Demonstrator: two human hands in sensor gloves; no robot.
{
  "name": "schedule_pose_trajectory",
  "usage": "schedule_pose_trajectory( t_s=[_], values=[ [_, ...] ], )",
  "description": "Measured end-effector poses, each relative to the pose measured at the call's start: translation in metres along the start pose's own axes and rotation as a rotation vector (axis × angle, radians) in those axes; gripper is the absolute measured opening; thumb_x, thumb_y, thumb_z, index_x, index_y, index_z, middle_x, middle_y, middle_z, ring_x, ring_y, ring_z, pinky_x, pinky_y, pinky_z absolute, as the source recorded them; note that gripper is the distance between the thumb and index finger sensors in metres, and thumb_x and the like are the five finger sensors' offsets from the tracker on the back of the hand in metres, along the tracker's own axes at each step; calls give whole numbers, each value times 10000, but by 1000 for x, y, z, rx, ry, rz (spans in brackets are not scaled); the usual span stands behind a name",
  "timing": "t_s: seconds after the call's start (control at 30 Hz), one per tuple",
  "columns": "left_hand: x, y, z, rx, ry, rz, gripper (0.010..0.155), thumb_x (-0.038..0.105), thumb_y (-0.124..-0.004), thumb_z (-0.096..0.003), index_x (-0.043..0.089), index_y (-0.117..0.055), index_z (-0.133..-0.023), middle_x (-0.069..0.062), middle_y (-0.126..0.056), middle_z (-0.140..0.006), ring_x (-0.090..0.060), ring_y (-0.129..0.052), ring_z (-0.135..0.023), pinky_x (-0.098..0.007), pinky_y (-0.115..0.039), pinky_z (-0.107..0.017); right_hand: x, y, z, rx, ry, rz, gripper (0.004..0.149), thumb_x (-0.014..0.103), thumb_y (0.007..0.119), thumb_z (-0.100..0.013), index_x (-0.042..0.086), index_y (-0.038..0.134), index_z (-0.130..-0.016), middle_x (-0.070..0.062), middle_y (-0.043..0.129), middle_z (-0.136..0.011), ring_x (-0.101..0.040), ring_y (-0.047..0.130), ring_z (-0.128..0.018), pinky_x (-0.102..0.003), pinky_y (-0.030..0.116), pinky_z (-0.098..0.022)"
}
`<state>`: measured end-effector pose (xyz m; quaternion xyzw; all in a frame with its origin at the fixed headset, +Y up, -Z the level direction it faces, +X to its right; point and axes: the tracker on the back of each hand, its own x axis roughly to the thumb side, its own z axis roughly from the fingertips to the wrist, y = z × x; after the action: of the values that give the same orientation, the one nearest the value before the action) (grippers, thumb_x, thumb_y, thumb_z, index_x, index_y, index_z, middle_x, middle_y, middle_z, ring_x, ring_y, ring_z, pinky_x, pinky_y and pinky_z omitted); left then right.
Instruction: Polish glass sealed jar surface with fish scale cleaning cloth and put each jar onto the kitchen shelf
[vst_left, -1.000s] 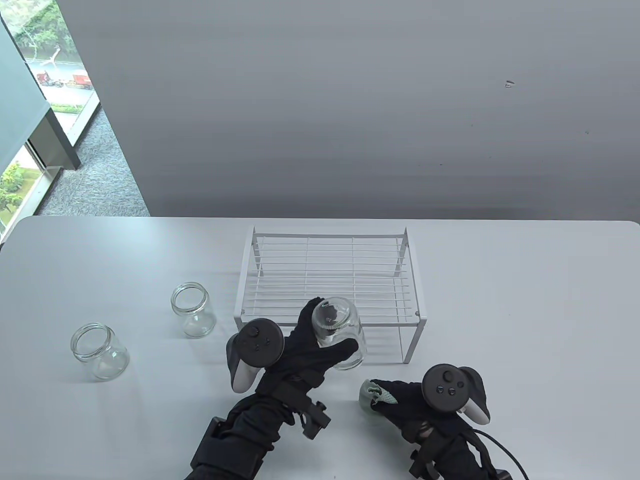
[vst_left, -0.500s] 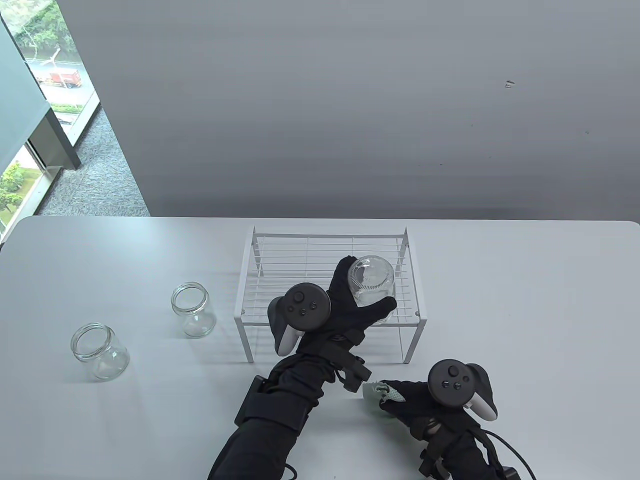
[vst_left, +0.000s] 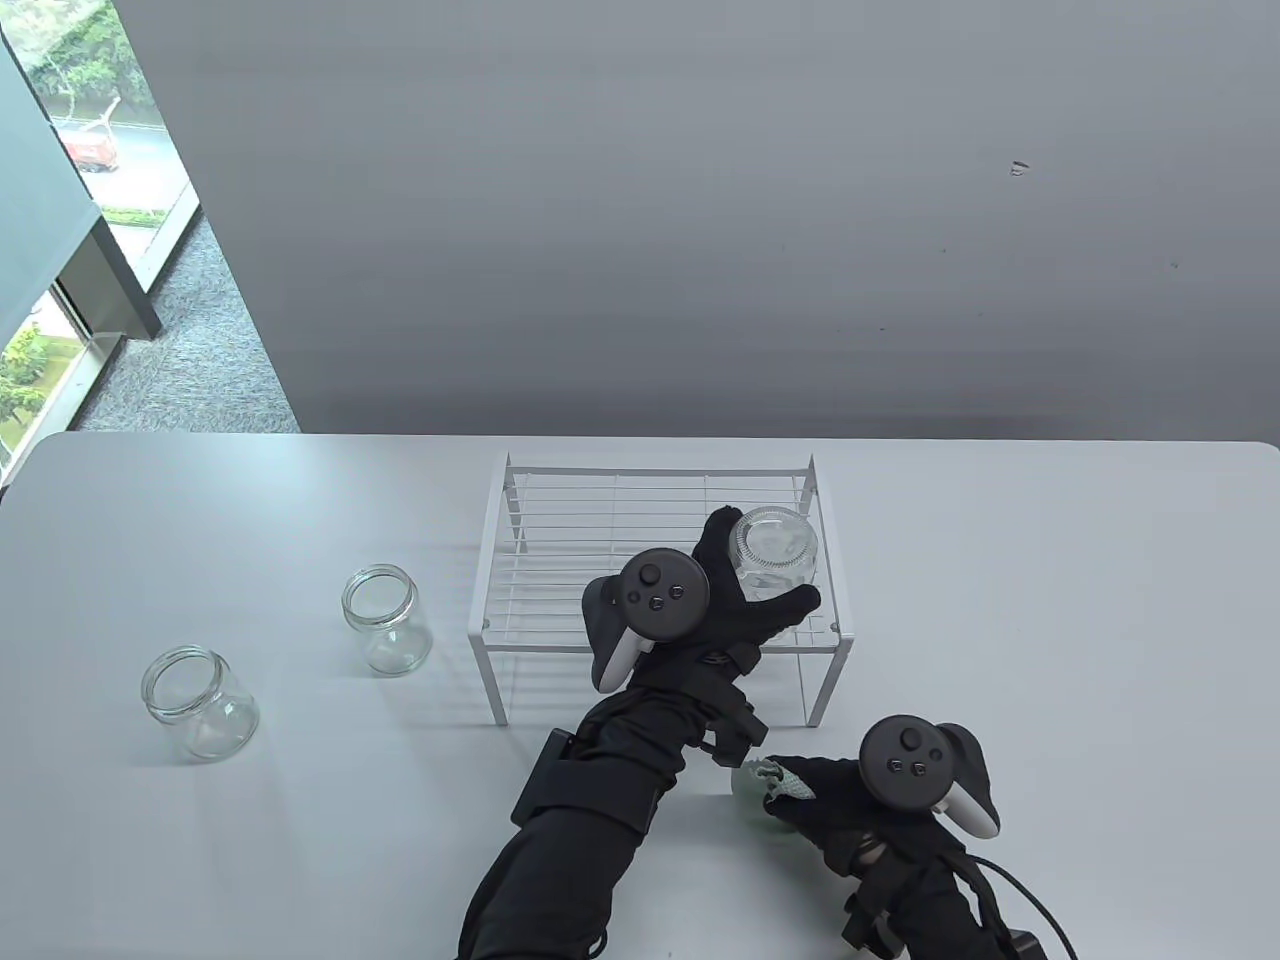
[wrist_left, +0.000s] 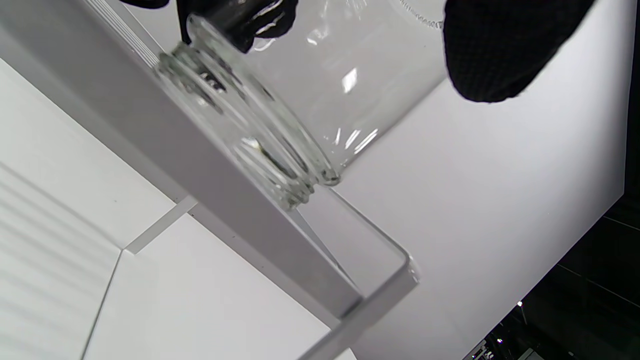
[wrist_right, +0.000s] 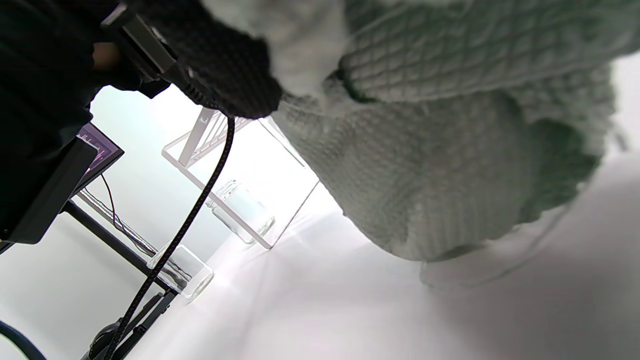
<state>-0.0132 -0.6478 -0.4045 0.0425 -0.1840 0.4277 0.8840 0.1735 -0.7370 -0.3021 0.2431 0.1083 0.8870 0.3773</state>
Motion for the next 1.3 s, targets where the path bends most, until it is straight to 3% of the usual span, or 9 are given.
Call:
schedule_pose_trajectory(
  t_s=[0.43, 0.83, 1.13, 1.3],
  values=[
    [-1, -5, 1, 11, 16, -28, 1065, 664, -858, -419, 20, -310, -1066, -297, -596, -1053, -590, -778, -869, -692, -621, -589, -1, 0, 0, 4, 0, -6, 488, 226, 773, -509, -92, 782, -880, -365, 844, -730, -542, 925, -543, -677, 624, -473],
    [1, 7, 9, 35, -52, -15, 1066, 635, -866, -419, -12, -309, -1057, -331, -559, -1046, -604, -740, -873, -695, -586, -603, 0, 1, 0, 16, -3, -3, 492, 226, 774, -509, -92, 778, -884, -367, 840, -735, -545, 921, -548, -679, 622, -475],
    [4, 39, 37, 42, -149, -88, 1071, 608, -881, -409, 2, -294, -1068, -321, -506, -1076, -578, -678, -939, -700, -496, -659, 2, 1, 0, 13, -16, 1, 498, 227, 774, -508, -96, 773, -887, -368, 838, -736, -546, 920, -550, -679, 621, -475],
    [-6, 68, 70, 95, -214, -146, 898, 572, -868, -428, 76, -474, -1064, -275, -579, -1071, -527, -725, -936, -685, -493, -672, 3, 3, 1, 17, -23, 7, 497, 225, 777, -506, -96, 774, -886, -367, 838, -736, -546, 921, -549, -679, 620, -475]
  ],
)
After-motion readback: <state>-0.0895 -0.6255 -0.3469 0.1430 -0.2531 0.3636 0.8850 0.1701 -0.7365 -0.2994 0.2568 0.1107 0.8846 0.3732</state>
